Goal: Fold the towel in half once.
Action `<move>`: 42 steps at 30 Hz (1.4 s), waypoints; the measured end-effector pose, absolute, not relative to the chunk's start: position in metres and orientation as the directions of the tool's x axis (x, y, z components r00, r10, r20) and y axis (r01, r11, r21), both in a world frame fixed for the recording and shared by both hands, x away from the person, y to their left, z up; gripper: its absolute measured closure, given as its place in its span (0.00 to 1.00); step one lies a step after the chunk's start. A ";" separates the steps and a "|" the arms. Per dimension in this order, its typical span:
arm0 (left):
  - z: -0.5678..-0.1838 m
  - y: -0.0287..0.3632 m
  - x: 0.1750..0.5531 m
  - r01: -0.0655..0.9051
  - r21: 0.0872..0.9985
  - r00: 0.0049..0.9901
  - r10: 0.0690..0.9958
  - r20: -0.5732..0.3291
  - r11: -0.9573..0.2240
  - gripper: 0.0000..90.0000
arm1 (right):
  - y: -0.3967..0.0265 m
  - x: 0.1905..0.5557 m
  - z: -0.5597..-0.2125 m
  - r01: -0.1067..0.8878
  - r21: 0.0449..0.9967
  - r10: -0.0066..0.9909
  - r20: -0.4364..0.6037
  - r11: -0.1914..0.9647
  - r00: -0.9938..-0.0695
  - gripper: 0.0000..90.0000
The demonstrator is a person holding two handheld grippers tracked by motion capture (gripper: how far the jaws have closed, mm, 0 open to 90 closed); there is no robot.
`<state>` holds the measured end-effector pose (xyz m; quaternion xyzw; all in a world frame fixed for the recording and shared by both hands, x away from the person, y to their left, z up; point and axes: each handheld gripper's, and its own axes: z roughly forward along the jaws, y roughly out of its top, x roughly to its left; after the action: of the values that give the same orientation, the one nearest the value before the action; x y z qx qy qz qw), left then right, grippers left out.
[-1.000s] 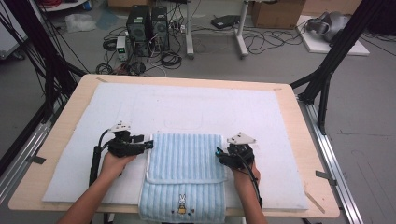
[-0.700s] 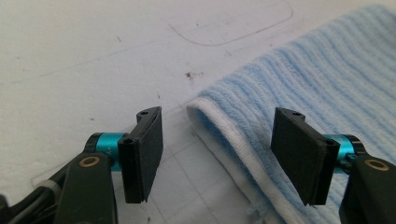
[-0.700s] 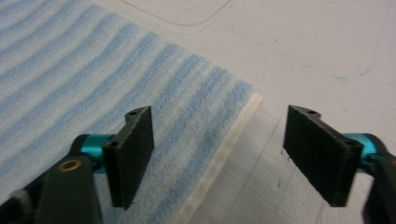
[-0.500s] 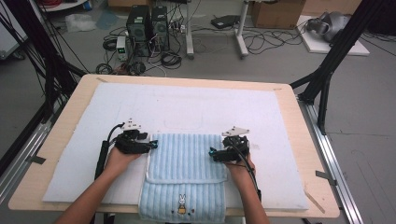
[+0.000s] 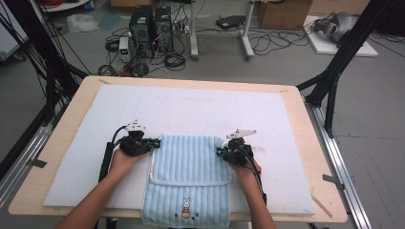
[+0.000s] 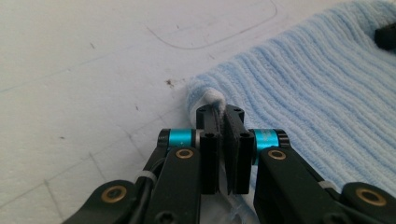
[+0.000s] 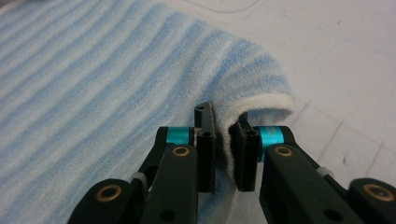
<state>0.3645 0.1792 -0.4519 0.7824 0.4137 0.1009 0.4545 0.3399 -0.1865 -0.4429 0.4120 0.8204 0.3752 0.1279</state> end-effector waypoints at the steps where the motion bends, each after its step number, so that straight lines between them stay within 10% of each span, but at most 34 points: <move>1: -0.452 0.180 0.366 0.555 0.798 0.632 0.744 -0.220 -0.236 0.95 | -0.186 0.341 -0.442 0.571 0.725 0.773 0.085 0.385 -0.629 0.93; 37: -0.435 0.175 0.446 0.501 0.848 0.571 0.802 -0.176 -0.171 0.94 | -0.166 0.419 -0.434 0.510 0.786 0.866 -0.065 0.350 -0.495 0.92; 39: -0.437 0.176 0.447 0.521 0.839 0.561 0.804 -0.197 -0.158 0.90 | -0.165 0.419 -0.435 0.507 0.786 0.868 -0.073 0.353 -0.492 0.87; 42: -0.437 0.178 0.447 0.559 0.820 0.526 0.818 -0.233 -0.126 0.58 | -0.167 0.418 -0.433 0.505 0.798 0.882 -0.067 0.328 -0.467 0.69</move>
<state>0.4467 0.1777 -0.4373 0.7373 0.4669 0.1386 0.4682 0.4182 -0.1670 -0.4328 0.4481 0.7737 0.3674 0.2560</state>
